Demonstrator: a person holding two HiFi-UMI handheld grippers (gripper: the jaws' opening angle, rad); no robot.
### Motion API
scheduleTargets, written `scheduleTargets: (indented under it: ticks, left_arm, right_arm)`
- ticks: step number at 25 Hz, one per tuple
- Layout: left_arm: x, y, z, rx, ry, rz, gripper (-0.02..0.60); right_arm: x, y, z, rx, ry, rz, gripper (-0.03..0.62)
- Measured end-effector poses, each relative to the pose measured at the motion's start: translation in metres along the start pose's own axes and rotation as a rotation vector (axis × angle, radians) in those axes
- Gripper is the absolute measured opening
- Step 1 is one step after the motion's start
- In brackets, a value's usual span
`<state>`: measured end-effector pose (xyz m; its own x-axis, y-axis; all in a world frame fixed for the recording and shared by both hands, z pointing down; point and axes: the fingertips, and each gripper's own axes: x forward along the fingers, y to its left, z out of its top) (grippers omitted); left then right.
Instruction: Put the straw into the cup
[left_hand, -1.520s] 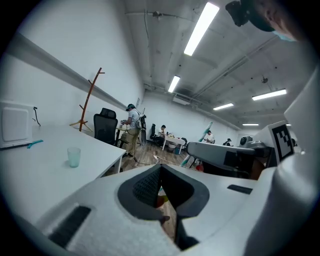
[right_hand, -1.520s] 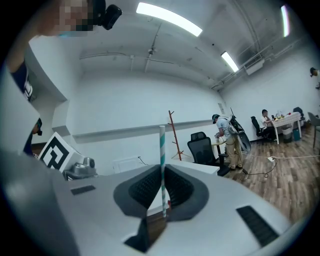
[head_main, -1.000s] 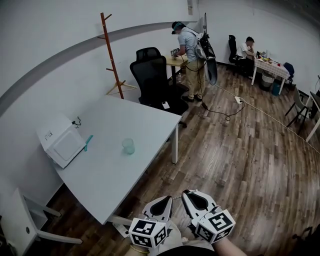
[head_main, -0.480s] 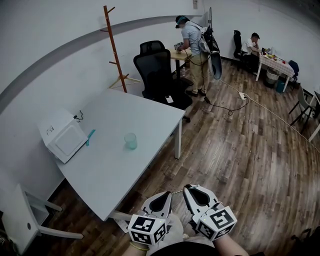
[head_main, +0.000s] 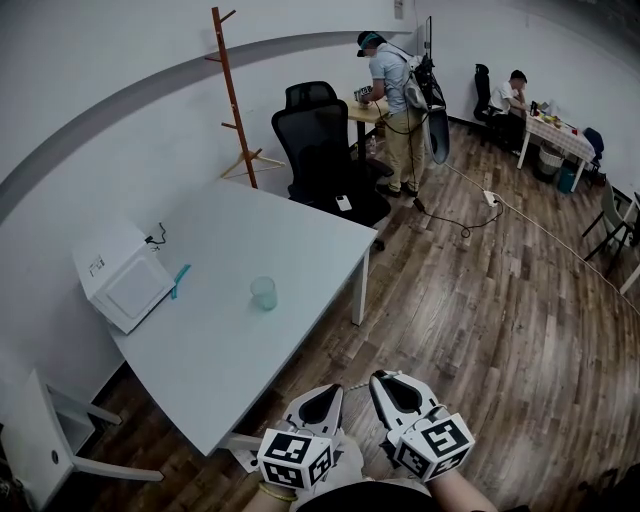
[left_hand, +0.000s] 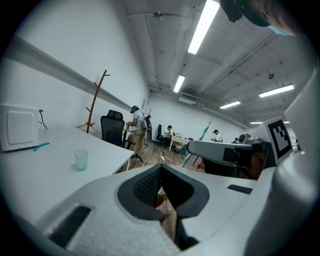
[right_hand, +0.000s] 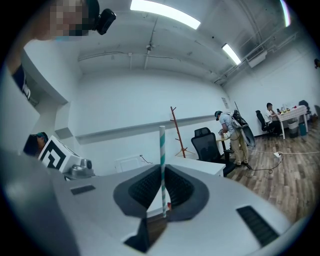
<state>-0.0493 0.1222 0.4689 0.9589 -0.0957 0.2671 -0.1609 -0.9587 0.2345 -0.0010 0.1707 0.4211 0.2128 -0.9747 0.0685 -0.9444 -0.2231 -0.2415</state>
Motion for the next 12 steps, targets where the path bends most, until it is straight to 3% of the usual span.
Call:
scheduleTargets:
  ticks: [12]
  left_arm:
    - [0.046, 0.050, 0.015, -0.016, 0.008, 0.031, 0.014]
  right_arm:
    - [0.067, -0.023, 0.000, 0.007, 0.042, 0.029, 0.041]
